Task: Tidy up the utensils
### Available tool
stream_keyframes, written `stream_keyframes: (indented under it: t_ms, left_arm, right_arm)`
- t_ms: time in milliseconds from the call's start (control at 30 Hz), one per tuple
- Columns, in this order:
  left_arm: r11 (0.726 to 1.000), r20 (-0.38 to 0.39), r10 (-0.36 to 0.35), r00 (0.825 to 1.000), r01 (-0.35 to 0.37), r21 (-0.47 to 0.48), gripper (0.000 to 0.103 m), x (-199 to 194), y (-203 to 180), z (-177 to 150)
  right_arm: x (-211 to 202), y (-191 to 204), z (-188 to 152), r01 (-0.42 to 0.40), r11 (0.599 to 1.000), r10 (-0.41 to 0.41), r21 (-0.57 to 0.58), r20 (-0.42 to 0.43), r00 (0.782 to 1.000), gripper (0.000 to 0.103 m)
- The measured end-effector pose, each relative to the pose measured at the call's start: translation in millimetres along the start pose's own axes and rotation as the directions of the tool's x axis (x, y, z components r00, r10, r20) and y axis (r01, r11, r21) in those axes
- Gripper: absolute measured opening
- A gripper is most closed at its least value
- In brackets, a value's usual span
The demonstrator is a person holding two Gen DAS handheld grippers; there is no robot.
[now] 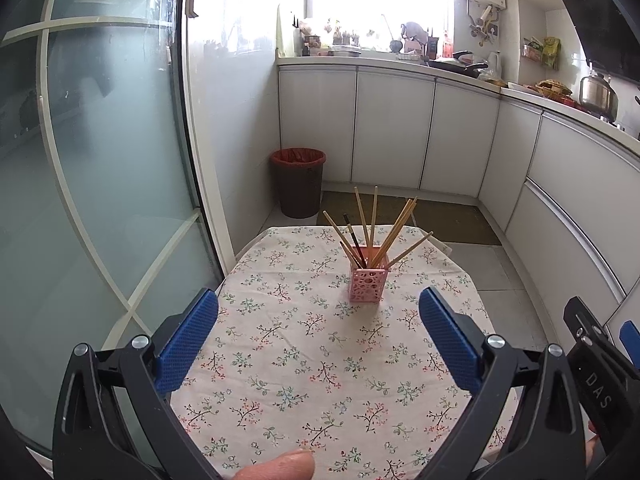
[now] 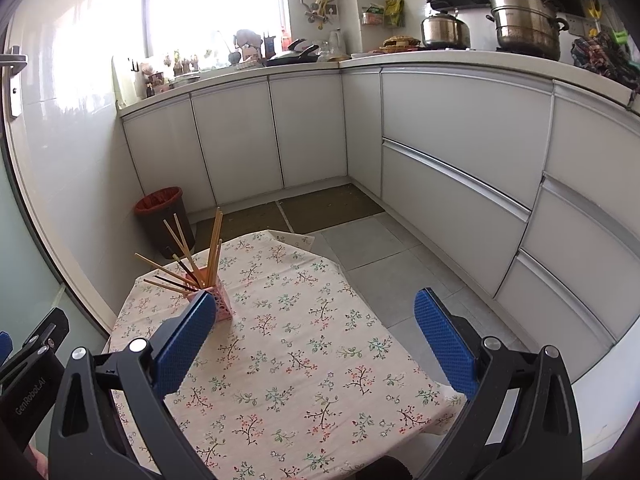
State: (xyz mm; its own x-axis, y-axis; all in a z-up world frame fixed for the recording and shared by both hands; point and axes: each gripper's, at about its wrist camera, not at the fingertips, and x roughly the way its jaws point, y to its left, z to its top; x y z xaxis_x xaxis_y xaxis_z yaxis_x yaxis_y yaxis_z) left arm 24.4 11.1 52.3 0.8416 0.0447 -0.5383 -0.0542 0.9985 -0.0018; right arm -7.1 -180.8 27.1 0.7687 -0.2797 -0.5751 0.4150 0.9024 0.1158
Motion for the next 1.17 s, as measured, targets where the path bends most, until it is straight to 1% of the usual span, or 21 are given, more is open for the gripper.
stream_keyframes:
  t_ms: [133, 267, 567, 867, 1000, 1167]
  left_arm:
    - [1.000, 0.001, -0.020, 1.000, 0.020, -0.004, 0.096, -1.0, -0.1, -1.7]
    - [1.000, 0.001, -0.006, 1.000, 0.006, -0.003, 0.096, -0.2, 0.0, -1.8]
    - [1.000, -0.008, -0.001, 1.000, 0.001, 0.009, 0.096, 2.3, -1.9, -2.8]
    - [1.000, 0.038, -0.017, 0.999, 0.016, 0.015, 0.096, -5.8, -4.2, -3.1]
    - [0.999, 0.028, -0.028, 0.999, 0.027, 0.038, 0.096, -4.2, -7.7, -3.3]
    - [1.000, 0.034, -0.016, 0.999, 0.015, 0.022, 0.096, -6.1, -6.3, -2.7]
  right_arm:
    - [0.4, -0.7, 0.0, -0.003, 1.000, 0.003, 0.001, -0.003, 1.000, 0.097]
    - [0.8, -1.1, 0.0, -0.006, 1.000, 0.006, 0.001, -0.006, 1.000, 0.097]
    - [1.2, -0.5, -2.3, -0.010, 1.000, 0.010, 0.000, -0.010, 1.000, 0.097]
    - [1.6, -2.2, -2.5, -0.012, 1.000, 0.012, 0.004, -0.016, 1.000, 0.097]
    - [0.7, -2.4, -2.3, -0.013, 1.000, 0.014, 0.006, -0.014, 1.000, 0.097]
    - [1.2, -3.6, -1.6, -0.013, 1.000, 0.013, 0.009, -0.016, 1.000, 0.097]
